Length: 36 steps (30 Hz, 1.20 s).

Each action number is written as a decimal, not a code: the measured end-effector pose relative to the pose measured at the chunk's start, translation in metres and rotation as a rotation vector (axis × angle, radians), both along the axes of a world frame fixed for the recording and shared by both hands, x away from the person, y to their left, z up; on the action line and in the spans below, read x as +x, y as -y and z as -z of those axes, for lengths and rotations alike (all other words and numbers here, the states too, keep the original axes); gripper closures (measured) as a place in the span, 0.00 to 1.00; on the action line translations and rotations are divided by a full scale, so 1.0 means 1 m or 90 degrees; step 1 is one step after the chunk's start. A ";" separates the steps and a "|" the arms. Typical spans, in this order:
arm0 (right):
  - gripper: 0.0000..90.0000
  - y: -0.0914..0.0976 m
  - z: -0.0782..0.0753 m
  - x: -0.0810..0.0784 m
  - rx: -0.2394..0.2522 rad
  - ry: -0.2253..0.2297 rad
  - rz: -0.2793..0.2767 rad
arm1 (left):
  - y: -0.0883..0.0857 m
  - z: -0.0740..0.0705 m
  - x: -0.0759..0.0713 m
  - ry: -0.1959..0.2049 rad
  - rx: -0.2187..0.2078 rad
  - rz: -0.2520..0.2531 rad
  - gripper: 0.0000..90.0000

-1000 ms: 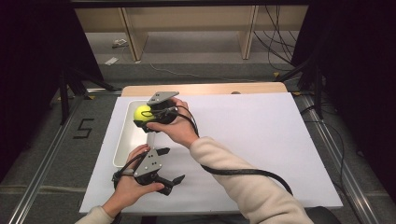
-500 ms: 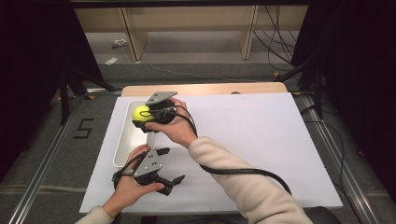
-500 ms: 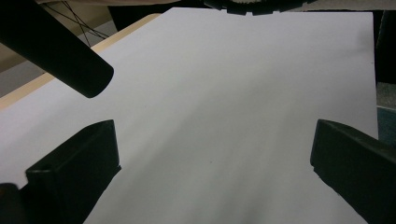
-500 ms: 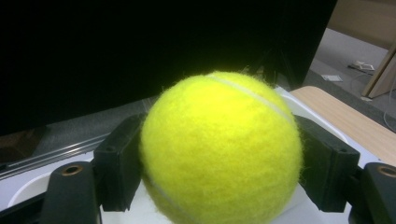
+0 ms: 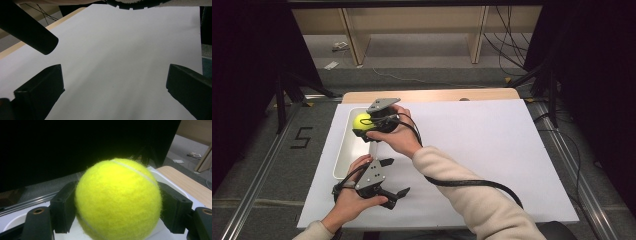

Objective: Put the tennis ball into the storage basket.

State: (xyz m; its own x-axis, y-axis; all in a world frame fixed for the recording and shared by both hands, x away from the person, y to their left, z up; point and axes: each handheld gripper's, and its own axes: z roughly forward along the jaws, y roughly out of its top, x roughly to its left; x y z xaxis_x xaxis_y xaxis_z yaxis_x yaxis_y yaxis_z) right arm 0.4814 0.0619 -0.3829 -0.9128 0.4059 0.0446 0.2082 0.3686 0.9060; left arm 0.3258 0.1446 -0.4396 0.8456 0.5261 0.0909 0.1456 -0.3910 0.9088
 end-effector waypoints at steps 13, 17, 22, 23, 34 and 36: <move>0.29 -0.003 0.000 0.000 0.000 -0.004 -0.002 | 0.000 0.000 0.000 0.000 0.001 0.000 0.01; 0.29 -0.004 0.001 0.001 -0.002 -0.003 -0.003 | 0.000 0.000 0.000 0.001 0.001 0.001 0.01; 0.29 -0.005 0.001 0.001 -0.003 -0.005 -0.004 | 0.000 0.000 0.000 0.000 0.000 0.001 0.01; 0.29 -0.005 0.001 0.001 -0.003 -0.006 -0.004 | 0.000 0.000 0.000 0.000 0.001 0.001 0.01; 0.29 -0.007 0.001 0.002 -0.002 -0.009 -0.006 | 0.000 0.000 0.000 0.000 0.000 0.001 0.01; 0.29 -0.007 0.001 0.002 -0.002 -0.011 -0.006 | 0.000 0.000 0.000 0.000 -0.001 0.000 0.01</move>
